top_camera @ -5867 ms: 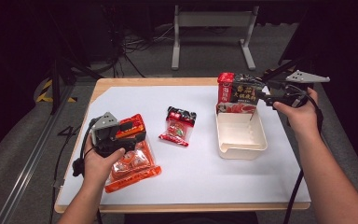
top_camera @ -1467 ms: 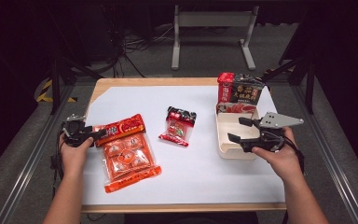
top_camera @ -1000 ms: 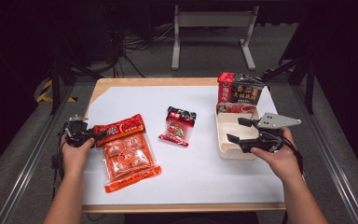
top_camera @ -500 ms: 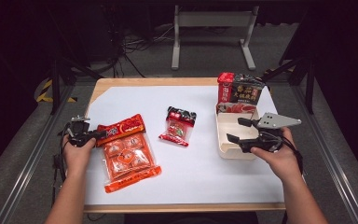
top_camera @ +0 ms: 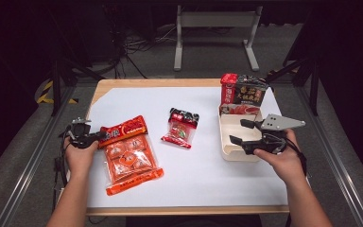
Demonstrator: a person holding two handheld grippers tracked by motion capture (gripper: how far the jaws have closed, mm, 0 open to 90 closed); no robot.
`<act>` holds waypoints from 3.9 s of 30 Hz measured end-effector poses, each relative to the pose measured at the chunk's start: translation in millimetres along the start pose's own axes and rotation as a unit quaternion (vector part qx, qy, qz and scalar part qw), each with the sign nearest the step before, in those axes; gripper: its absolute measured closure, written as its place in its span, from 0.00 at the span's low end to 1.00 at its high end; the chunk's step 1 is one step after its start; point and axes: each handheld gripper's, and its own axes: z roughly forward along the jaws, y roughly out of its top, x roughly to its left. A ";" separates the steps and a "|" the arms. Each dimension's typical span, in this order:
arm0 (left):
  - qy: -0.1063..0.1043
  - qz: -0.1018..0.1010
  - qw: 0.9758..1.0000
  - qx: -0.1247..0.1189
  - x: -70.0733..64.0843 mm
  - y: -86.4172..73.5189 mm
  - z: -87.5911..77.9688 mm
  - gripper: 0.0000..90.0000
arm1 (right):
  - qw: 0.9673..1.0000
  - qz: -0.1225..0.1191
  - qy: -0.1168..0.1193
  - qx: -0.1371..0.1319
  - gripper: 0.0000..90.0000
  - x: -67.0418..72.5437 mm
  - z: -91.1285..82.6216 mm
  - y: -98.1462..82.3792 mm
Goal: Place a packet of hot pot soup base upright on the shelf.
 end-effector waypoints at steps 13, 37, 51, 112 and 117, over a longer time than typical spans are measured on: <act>-0.023 -0.006 0.998 -0.062 -5.1 5.2 -21.8 1.00 | 1.000 0.000 0.000 -0.018 0.53 0.7 -3.2 -2.2; -0.065 0.038 0.983 -0.167 -41.0 23.8 -80.7 1.00 | 0.999 -0.013 0.025 0.015 0.71 12.4 -3.3 5.2; -0.096 0.095 0.968 -0.210 -77.0 36.0 -115.8 1.00 | 1.000 -0.001 0.027 0.016 0.72 16.9 -5.6 10.9; -0.271 0.259 0.889 -0.264 -222.5 56.8 -168.6 1.00 | 0.993 -0.016 0.114 -0.034 0.40 49.3 38.6 40.3; -0.285 0.263 0.883 -0.265 -231.7 60.8 -165.1 1.00 | 0.992 -0.017 0.119 -0.022 0.36 52.7 47.3 37.7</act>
